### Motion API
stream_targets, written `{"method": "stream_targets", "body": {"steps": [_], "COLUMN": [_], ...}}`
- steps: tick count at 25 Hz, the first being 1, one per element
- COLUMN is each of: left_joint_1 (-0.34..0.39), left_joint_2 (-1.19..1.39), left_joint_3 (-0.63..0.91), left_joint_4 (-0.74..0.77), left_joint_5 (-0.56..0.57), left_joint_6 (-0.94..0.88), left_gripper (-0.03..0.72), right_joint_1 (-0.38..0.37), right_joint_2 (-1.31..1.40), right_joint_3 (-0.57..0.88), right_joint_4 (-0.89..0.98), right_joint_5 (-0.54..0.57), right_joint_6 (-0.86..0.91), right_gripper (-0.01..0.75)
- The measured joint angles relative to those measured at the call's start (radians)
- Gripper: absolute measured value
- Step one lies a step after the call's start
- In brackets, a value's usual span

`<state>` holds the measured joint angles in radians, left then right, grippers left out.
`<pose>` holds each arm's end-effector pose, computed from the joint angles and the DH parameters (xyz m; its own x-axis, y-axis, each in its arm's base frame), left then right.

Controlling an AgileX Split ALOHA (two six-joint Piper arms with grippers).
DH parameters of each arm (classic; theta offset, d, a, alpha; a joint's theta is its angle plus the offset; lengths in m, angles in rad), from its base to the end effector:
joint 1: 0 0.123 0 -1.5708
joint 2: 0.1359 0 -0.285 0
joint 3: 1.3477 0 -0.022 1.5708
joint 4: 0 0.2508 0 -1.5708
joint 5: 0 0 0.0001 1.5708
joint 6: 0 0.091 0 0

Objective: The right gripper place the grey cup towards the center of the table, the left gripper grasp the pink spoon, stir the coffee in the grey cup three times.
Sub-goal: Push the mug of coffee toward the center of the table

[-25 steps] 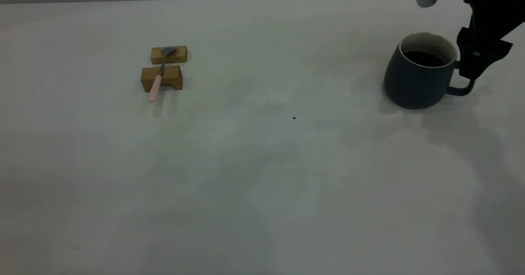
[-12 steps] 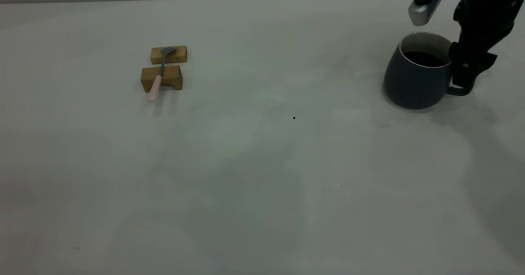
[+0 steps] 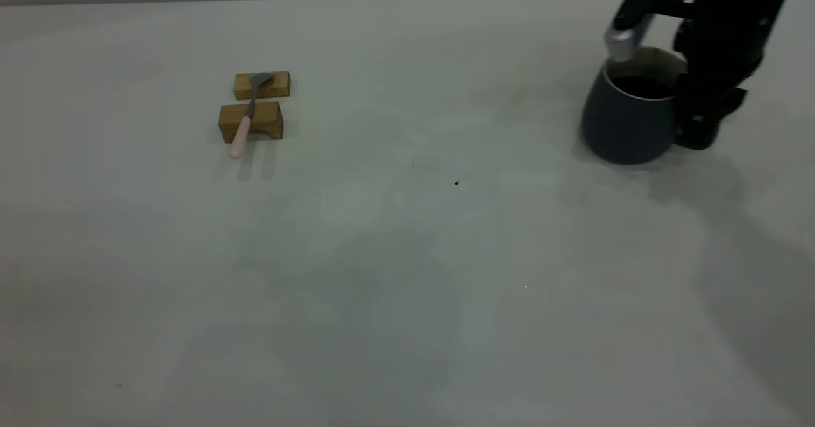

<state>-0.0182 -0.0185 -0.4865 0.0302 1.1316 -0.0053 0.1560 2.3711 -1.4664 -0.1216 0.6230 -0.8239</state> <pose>-0.0092 0.0027 0.2678 -0.5134 0.0169 -0.8580 -0.0014 0.9998 0.0205 0.4249 0.0603 0.0341 -0.4748 -0.8798 -0.0246 -0.8685 0.4729 -0.1487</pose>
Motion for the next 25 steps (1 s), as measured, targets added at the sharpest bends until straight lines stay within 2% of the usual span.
{"method": "stream_targets", "body": {"steps": [2,4,18,25], "left_joint_1": [0.0,0.0,0.0,0.0], "left_joint_2": [0.0,0.0,0.0,0.0], "left_joint_3": [0.0,0.0,0.0,0.0], "left_joint_4": [0.0,0.0,0.0,0.0], "left_joint_5": [0.0,0.0,0.0,0.0], "left_joint_6": [0.0,0.0,0.005,0.0], "left_gripper": [0.422,0.422,0.422,0.422], "right_joint_1": [0.027,0.056,0.307,0.343], "right_joint_2": [0.0,0.0,0.001,0.001], "right_joint_3": [0.0,-0.001,-0.001,-0.001], "right_joint_4": [0.023,0.039,0.097,0.1], "right_joint_5": [-0.01,-0.022,-0.085,-0.115], "right_joint_6": [0.001,0.002,0.056,0.16], "right_gripper": [0.267,0.251,0.253,0.265]}}
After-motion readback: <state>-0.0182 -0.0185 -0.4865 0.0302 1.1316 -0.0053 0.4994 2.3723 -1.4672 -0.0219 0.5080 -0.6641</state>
